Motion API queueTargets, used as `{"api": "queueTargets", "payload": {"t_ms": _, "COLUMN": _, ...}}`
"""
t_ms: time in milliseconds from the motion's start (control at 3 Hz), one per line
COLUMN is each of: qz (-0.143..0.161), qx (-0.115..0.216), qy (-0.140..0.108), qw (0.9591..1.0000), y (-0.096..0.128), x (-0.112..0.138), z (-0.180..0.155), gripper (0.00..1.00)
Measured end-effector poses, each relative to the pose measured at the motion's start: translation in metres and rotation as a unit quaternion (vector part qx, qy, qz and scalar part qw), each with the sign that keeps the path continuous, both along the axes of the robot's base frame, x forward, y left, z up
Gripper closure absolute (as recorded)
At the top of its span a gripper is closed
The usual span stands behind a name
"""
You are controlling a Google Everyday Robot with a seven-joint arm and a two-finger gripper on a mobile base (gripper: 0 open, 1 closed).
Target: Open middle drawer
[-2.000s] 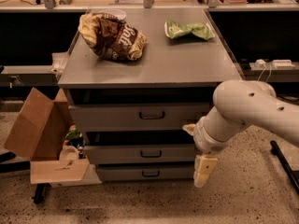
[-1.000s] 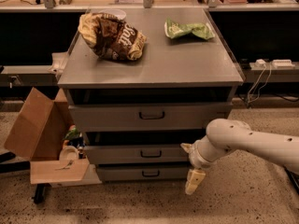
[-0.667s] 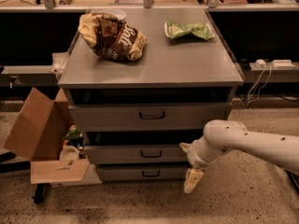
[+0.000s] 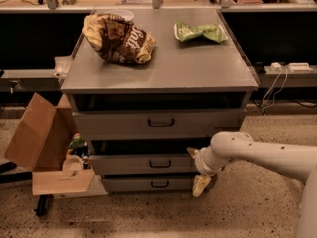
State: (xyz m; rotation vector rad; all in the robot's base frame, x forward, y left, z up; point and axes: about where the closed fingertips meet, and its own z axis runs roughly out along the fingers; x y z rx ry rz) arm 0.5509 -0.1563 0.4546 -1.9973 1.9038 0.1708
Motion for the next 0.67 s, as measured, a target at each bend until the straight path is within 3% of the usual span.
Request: {"api": "queueTargets", "payload": {"t_ms": 667, "qz": 0.018, "qx": 0.0, "qy": -0.005, "qw": 0.9998, "y": 0.004, "x": 0.054, "z": -0.044, "gripper": 0.0}}
